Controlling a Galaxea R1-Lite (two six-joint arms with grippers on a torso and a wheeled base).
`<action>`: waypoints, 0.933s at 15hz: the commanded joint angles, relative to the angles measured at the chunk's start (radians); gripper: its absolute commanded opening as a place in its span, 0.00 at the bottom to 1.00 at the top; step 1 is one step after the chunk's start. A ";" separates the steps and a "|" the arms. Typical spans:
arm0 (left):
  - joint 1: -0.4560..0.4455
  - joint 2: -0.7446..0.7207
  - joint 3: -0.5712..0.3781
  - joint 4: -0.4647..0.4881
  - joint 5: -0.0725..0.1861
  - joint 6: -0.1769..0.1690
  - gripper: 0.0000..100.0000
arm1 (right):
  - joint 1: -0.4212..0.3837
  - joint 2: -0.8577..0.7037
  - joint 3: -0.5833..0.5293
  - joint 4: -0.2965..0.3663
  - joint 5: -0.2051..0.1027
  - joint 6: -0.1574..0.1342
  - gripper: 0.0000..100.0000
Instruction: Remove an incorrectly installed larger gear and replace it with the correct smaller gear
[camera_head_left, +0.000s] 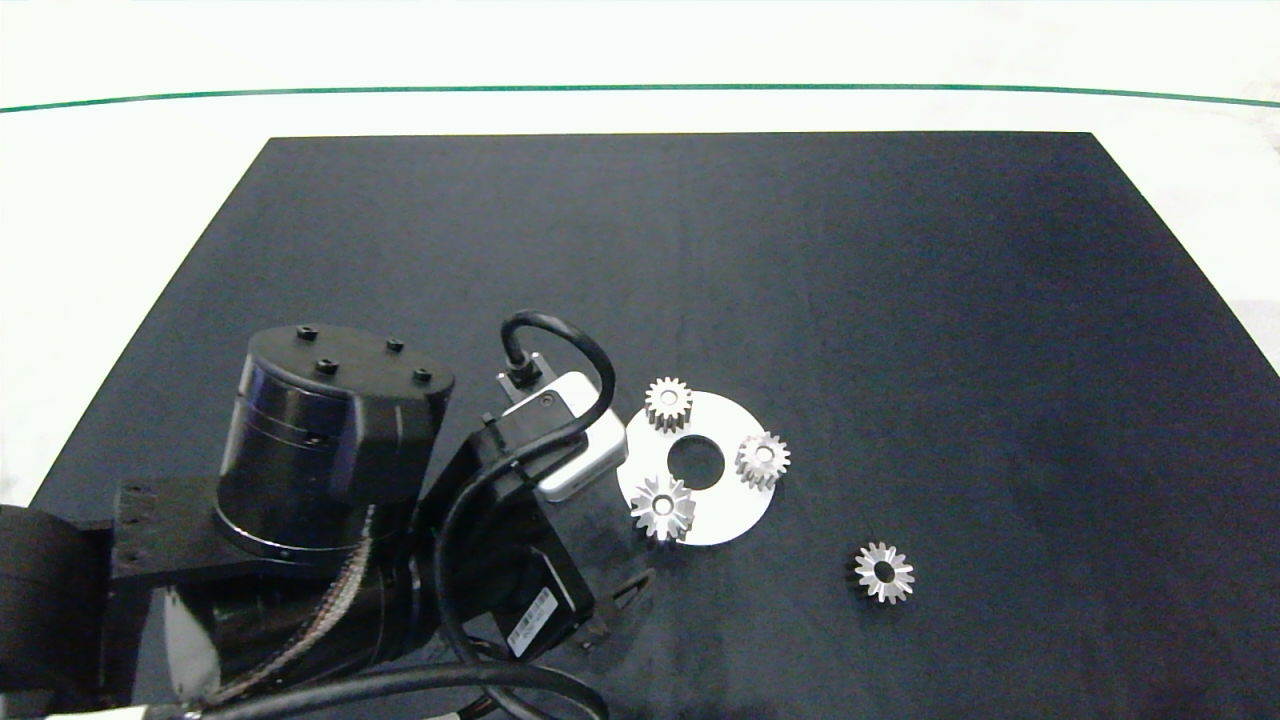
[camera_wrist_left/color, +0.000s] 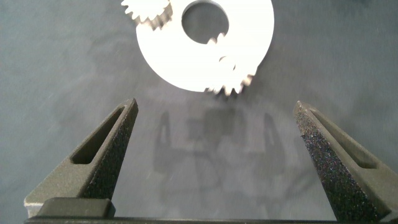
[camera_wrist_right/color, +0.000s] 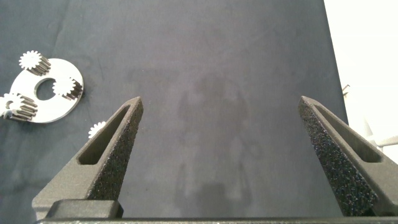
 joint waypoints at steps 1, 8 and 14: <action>-0.018 0.086 -0.002 -0.061 0.024 -0.001 1.00 | 0.000 -0.007 0.000 0.004 0.000 -0.001 1.00; -0.015 0.138 -0.031 -0.086 0.032 -0.002 1.00 | 0.001 0.001 0.000 -0.001 0.001 -0.001 1.00; -0.020 0.184 -0.061 -0.106 0.047 -0.022 1.00 | 0.001 0.004 -0.002 -0.003 0.001 -0.001 1.00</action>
